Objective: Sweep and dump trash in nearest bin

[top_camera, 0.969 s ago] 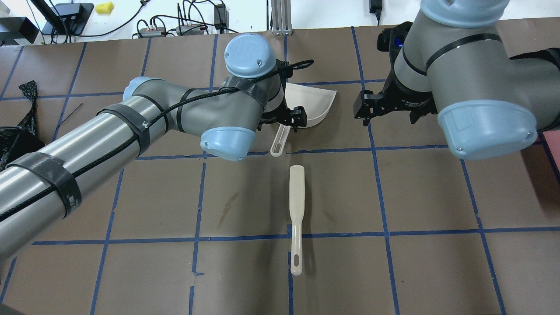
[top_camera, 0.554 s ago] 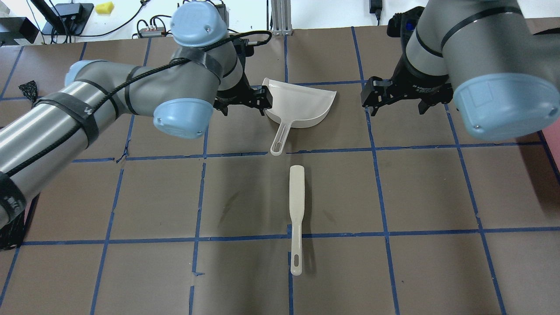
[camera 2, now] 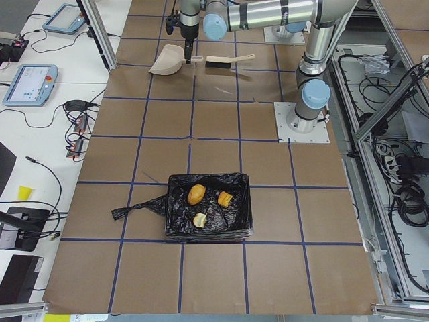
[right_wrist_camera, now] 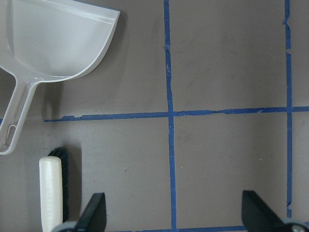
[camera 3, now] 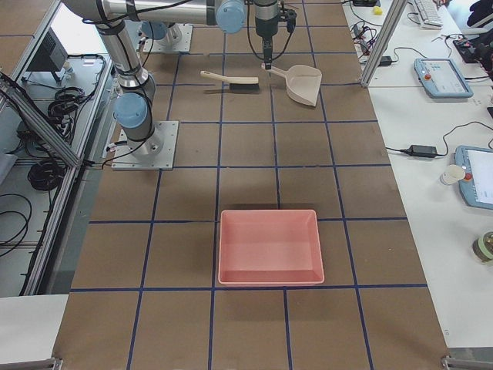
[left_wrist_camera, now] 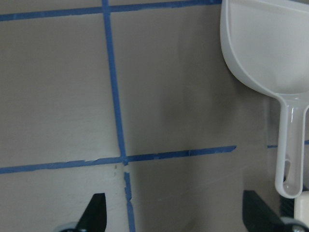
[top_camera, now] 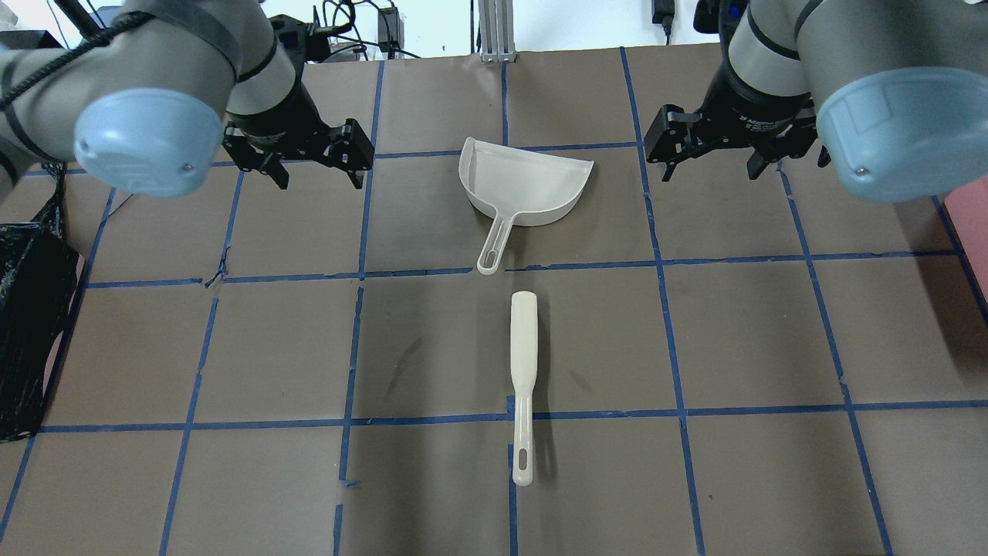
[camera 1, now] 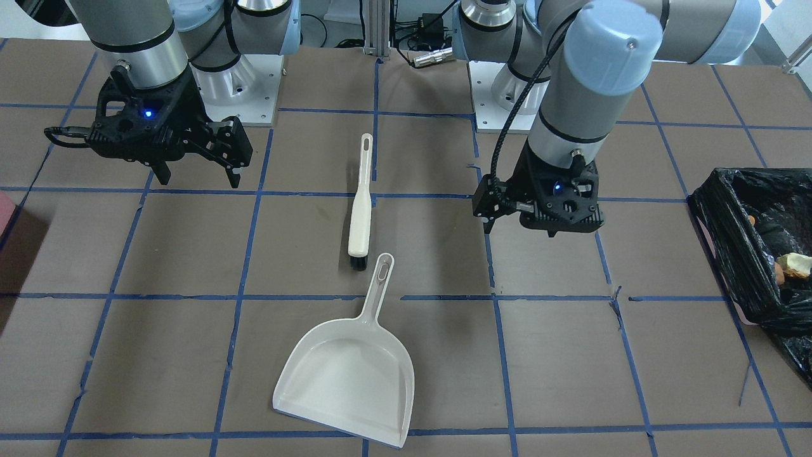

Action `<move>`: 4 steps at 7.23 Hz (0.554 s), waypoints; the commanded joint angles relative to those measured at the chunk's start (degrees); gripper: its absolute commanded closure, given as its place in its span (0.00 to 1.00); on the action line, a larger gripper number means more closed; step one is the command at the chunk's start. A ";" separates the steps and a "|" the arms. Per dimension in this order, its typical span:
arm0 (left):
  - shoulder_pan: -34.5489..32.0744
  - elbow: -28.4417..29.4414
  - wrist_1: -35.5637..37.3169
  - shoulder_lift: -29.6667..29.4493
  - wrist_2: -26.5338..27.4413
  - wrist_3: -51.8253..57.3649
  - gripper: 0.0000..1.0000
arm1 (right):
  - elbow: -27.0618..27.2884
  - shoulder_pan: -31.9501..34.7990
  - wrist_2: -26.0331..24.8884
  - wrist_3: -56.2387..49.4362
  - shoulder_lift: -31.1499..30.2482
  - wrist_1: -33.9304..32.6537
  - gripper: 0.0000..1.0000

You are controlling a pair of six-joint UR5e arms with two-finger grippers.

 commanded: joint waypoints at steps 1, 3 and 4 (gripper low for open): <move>0.92 8.95 -12.57 1.28 0.64 0.17 0.00 | -0.01 -0.03 0.28 0.00 0.06 0.01 0.00; 2.76 9.96 -13.77 1.63 0.73 -0.09 0.00 | 0.25 -0.03 0.20 0.00 0.06 0.01 0.00; 3.20 9.79 -14.73 2.33 0.81 -0.70 0.00 | 0.16 -0.12 0.20 0.00 -0.03 0.09 0.00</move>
